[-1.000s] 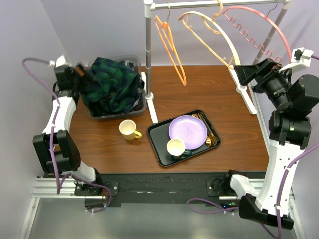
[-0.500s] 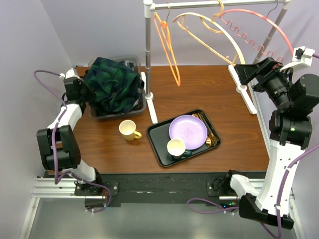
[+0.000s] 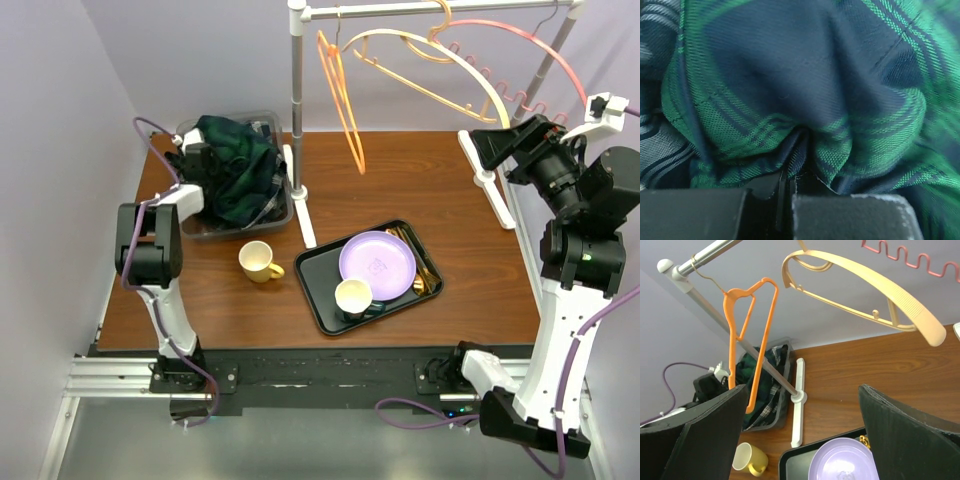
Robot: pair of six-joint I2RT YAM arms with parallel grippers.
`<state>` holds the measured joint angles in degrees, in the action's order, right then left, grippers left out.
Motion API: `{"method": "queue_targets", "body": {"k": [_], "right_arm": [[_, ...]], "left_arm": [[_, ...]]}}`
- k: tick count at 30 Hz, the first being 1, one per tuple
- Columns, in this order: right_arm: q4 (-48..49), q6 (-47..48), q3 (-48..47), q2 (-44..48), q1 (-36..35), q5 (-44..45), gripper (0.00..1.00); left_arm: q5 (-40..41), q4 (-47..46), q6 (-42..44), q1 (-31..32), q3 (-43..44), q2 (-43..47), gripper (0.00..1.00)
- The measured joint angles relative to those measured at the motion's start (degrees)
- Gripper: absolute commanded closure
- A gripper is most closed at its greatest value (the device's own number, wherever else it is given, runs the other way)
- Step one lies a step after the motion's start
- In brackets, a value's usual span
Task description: Remove the skirt from the hanger
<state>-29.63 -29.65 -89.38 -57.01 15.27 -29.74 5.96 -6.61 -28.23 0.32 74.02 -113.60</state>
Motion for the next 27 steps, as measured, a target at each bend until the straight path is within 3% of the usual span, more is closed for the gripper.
{"method": "queue_targets", "body": {"k": [2,3,5,6,12,17,20,23,24,27], "right_arm": [[-0.13,0.15,0.00,-0.04,0.00,0.00,0.06],[-0.17,0.15,0.00,-0.04,0.00,-0.02,0.06],[-0.17,0.15,0.00,-0.02,0.00,0.00,0.06],[-0.17,0.15,0.00,-0.02,0.00,0.00,0.06],[-0.17,0.13,0.17,0.33,0.00,-0.02,0.05],[-0.22,0.13,0.37,0.87,0.00,-0.02,0.05],[-0.22,0.13,0.37,1.16,0.00,-0.02,0.05],[-0.22,0.13,0.37,1.29,0.00,-0.04,0.05],[-0.20,0.11,0.37,1.31,0.00,-0.04,0.05],[-0.20,0.11,0.52,1.29,0.00,-0.04,0.05]], "left_arm": [[3.67,0.35,-0.70,0.66,0.07,-0.37,0.91],[5.14,1.18,-0.76,0.92,0.42,0.28,0.76],[7.34,3.13,-0.72,1.44,0.57,1.73,0.57],[8.28,4.55,-0.70,1.64,0.57,2.58,0.41],[9.68,16.63,0.94,1.68,5.53,8.50,0.13],[7.93,22.14,3.32,2.34,12.11,12.81,0.13],[6.84,23.08,4.79,3.72,13.60,15.28,0.20],[2.16,21.38,5.42,5.42,13.60,17.33,0.33],[-0.09,19.78,5.27,5.84,13.29,17.62,0.43],[-7.87,13.64,4.26,6.27,10.86,17.40,0.53]]}}
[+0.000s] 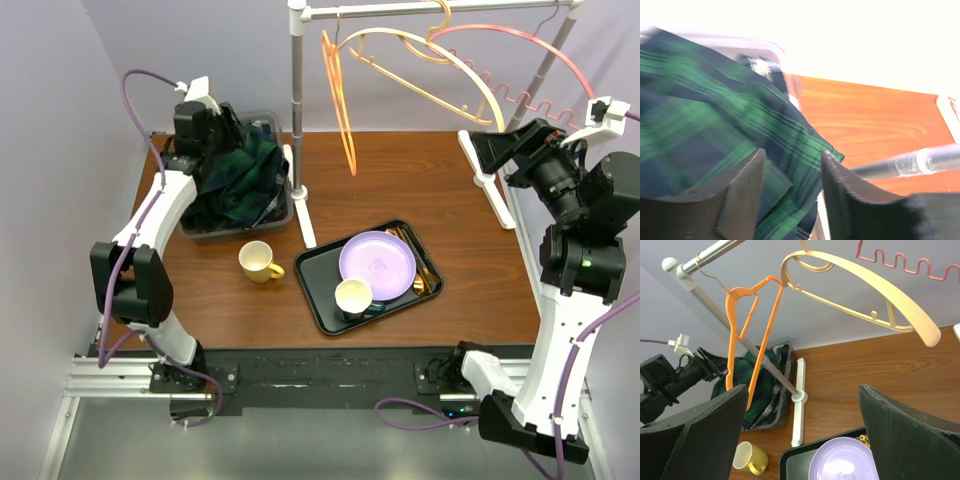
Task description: Remove the skirt from the hanger
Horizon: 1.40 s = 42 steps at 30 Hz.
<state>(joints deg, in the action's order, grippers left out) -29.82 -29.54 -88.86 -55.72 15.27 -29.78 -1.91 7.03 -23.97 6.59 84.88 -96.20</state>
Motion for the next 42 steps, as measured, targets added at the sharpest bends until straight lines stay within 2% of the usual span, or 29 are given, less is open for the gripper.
{"method": "queue_targets", "body": {"k": [3,6,8,10,13,14,18,22,28,32,38,42], "right_arm": [[0.00,0.02,0.13,0.00,0.00,0.02,0.05],[-0.02,0.17,0.13,-0.02,0.00,0.04,0.06],[-0.07,0.26,0.13,-0.02,0.00,0.07,0.06],[-0.15,0.31,0.11,-0.09,-0.02,0.11,0.06],[-0.50,0.28,0.07,-0.15,-0.15,0.24,0.06],[-0.68,0.26,0.07,-0.15,-0.15,0.24,0.06],[-1.79,0.26,-0.28,-0.17,-0.17,0.48,0.03],[-2.78,0.57,-0.37,-0.22,-0.22,1.18,0.01],[-2.40,0.70,0.17,-1.07,-0.24,0.07,0.01],[-2.36,0.55,2.03,-1.49,-0.87,-0.17,0.01],[-3.10,0.17,9.03,0.46,-2.73,-0.76,0.01],[-6.69,1.62,13.35,2.60,-7.45,1.90,0.01]], "left_arm": [[-5.25,-6.75,-0.76,0.13,-3.48,-3.43,0.60],[-4.83,-11.76,-1.46,0.31,-9.31,-10.27,0.62],[-4.44,-13.81,-2.73,-0.09,-13.14,-15.72,0.61],[-5.20,-18.21,-4.57,-0.61,-15.50,-17.51,0.57],[-3.39,-17.75,-5.25,-0.55,-16.28,-13.31,0.49],[-2.69,-16.83,-5.18,-0.55,-15.93,-12.37,0.40],[0.87,-8.50,-4.74,-0.57,-12.98,-7.23,0.22],[2.08,-4.11,-4.04,-0.81,-12.68,3.74,0.01],[-4.09,-4.90,-2.84,-0.94,-12.85,23.17,0.00],[-12.09,-8.02,-1.84,-0.94,-21.49,35.93,0.00],[-20.72,-8.09,-0.42,-0.94,-32.57,42.45,0.00],[-25.64,-7.91,-0.44,-0.94,-37.97,43.63,0.00]]}}
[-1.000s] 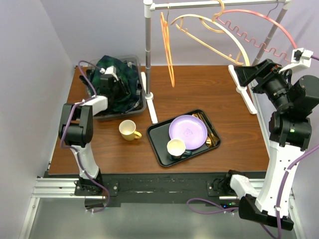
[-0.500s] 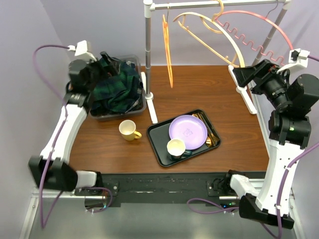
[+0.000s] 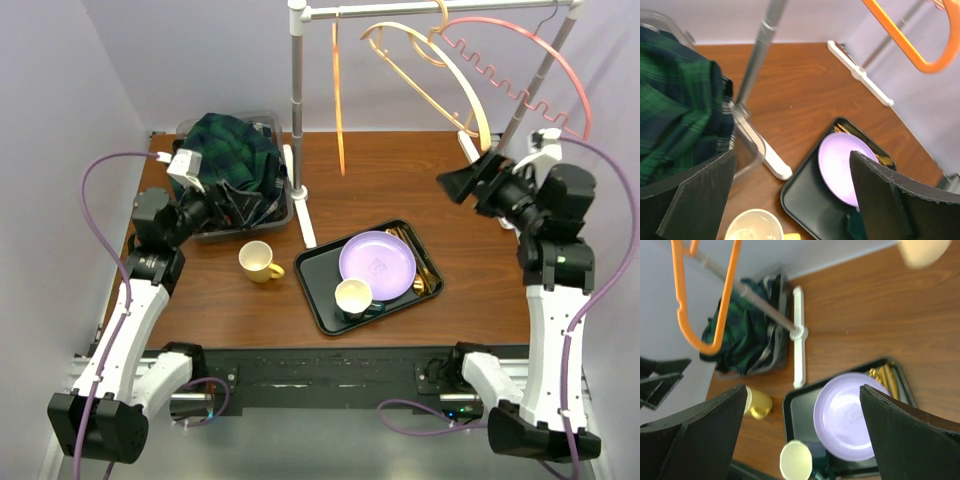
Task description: Remove the skirt from the hanger
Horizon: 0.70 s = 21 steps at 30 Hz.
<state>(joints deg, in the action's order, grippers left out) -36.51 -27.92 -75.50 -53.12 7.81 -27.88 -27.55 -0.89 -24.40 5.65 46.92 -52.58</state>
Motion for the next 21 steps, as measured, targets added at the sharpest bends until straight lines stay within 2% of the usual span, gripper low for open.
{"method": "queue_targets", "body": {"k": [6,11,21], "right_arm": [[-6.71,2.36,2.38,5.75,-5.53,4.00,0.01],[-6.67,1.36,3.56,10.51,-6.25,4.28,0.01],[-6.54,-1.31,5.49,12.24,-8.85,4.33,0.01]], "left_arm": [[-8.44,-3.28,-2.12,0.00,-1.92,0.96,0.00],[-13.99,-10.43,-5.31,0.00,-4.70,3.56,0.00],[-16.26,-14.95,-7.58,0.00,-6.88,5.18,0.00]]}}
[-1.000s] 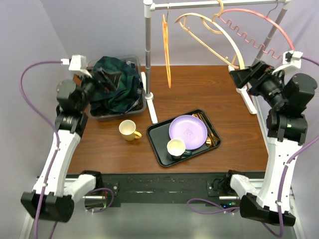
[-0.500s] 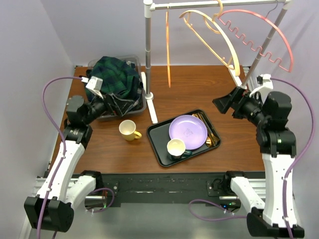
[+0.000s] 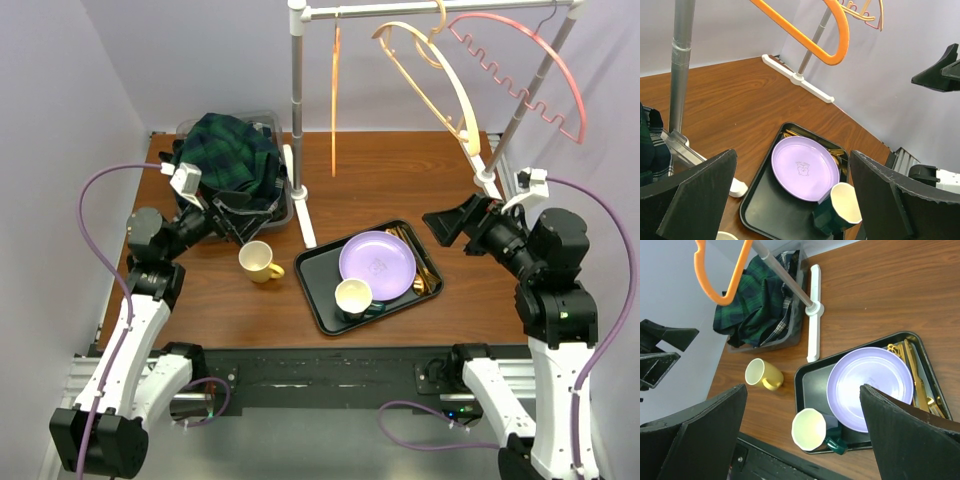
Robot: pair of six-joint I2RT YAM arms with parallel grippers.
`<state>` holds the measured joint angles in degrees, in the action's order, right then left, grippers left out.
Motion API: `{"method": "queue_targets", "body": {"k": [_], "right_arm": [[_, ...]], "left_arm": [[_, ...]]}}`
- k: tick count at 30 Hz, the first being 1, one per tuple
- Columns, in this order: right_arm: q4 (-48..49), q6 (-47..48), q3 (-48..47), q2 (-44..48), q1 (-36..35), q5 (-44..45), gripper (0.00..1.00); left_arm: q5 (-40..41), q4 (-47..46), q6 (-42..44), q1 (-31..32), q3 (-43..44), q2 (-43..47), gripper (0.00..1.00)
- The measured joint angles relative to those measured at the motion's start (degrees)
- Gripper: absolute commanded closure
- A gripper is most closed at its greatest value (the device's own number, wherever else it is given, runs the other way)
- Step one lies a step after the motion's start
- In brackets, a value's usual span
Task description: Remove the skirt from the hanger
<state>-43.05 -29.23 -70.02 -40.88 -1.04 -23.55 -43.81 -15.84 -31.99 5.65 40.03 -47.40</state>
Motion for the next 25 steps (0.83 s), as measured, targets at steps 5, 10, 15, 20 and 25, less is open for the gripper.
{"method": "queue_targets", "body": {"k": [5,10,15,20,25], "right_arm": [[0.02,-0.46,0.00,0.00,-0.46,0.37,0.01],[0.28,-0.74,0.00,0.00,-0.46,0.26,0.01],[0.50,-1.53,0.00,-0.04,-0.52,0.02,0.01],[0.59,-2.29,-0.48,-0.72,-0.52,-0.20,0.01],[0.68,-2.73,-1.01,-0.94,-0.52,-0.42,0.01]], "left_arm": [[-0.37,-0.46,-0.39,0.00,-0.15,-0.11,0.00],[-0.74,-1.33,-0.61,0.00,-0.63,-0.33,0.00],[-0.76,-1.73,-0.72,0.00,-0.66,-0.35,0.00],[-0.79,-2.95,-1.53,0.00,-1.46,-0.26,0.00],[-0.98,-3.34,-1.92,0.00,-1.57,-0.28,0.00]]}}
